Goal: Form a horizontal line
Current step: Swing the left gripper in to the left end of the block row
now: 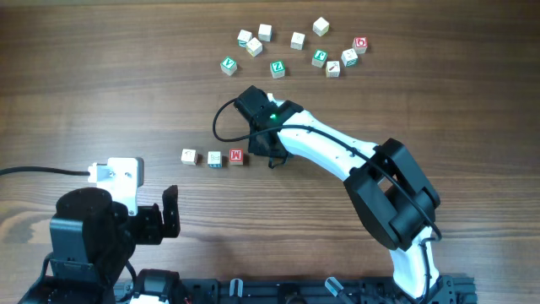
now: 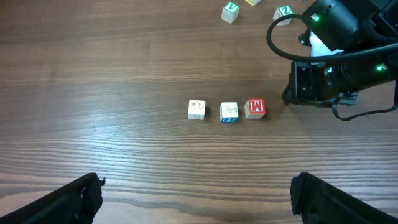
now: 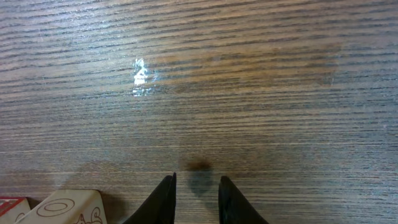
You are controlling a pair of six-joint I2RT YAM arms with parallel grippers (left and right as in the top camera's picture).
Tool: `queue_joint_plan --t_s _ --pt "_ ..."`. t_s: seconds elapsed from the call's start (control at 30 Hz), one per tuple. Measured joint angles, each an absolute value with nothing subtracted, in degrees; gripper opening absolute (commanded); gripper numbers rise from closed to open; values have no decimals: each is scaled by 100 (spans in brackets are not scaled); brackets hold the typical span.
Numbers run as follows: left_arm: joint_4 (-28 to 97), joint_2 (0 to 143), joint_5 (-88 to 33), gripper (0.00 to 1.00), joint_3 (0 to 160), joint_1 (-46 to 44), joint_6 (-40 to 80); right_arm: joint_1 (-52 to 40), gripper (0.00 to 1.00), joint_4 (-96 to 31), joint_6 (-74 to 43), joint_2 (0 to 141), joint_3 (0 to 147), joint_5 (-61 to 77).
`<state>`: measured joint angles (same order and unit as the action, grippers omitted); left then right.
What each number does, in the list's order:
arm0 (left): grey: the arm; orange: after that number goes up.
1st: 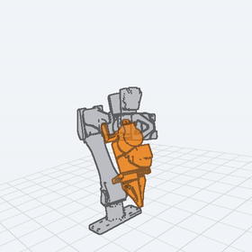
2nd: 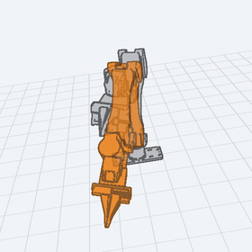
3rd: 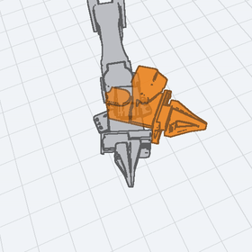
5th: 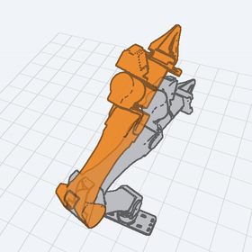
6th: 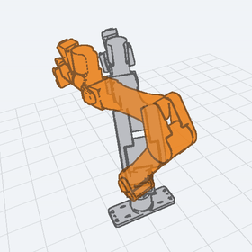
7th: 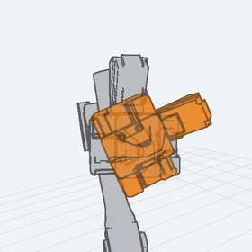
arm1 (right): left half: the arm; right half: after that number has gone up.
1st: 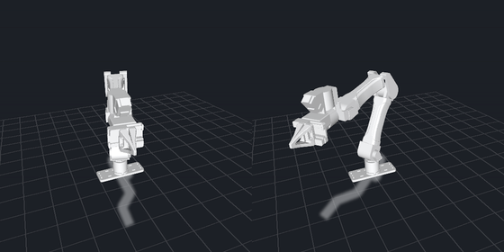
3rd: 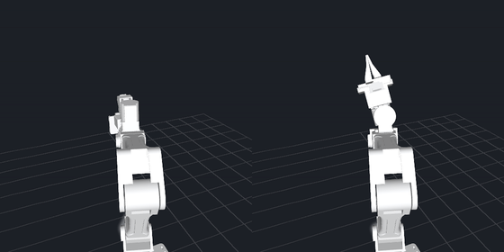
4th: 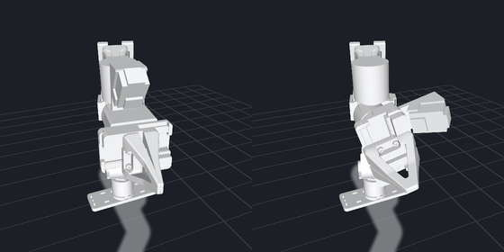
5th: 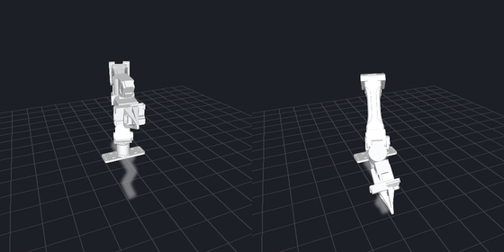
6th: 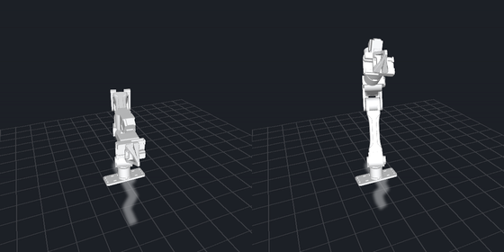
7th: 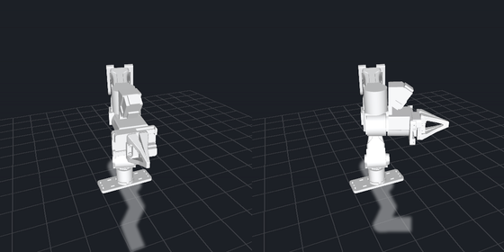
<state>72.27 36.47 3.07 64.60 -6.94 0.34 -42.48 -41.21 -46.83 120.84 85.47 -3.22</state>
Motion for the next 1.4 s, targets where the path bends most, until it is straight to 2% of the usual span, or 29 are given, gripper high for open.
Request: queue_joint_plan --t_s 0.43,0.5,0.63,0.7,0.73,0.77,0.8,0.9,1.23,1.33,1.4 --pt "6657 3647 43 100 6458 -694 36 -4248 22 -4115 -4683 12084 8547 -235" --pt "6407 3647 -231 100 6460 -692 36 -4248 18 -4117 -4683 12084 8547 -191" --pt "6069 3647 -1201 100 6460 -687 34 -4241 19 -4115 -4683 12084 8547 40" --pt "5937 3667 -1295 100 6455 -687 34 -4211 19 -4117 -4692 12084 8547 91" --pt "5835 3699 -1299 86 6458 -687 64 -4182 19 -4115 -4694 12084 8547 113" --pt "5822 3778 -1269 57 6458 -687 172 -4147 20 -4117 -4709 12084 8547 130" --pt "5824 3883 -1173 38 6458 -690 344 -4115 20 -4117 -4711 12084 8547 130" --pt "5824 4324 -720 4 6458 -687 976 -4056 20 -4117 -4731 12084 8547 115" --pt "5575 7373 342 4 6458 -617 1612 -4056 19 -4185 -4733 12084 8547 -25" --pt "5229 8243 410 4 6455 -128 1844 -4056 19 -4259 -4733 12084 8547 -27" --pt "4950 8475 397 4 6475 526 2126 -4056 19 -4265 -4733 12084 8547 -30"
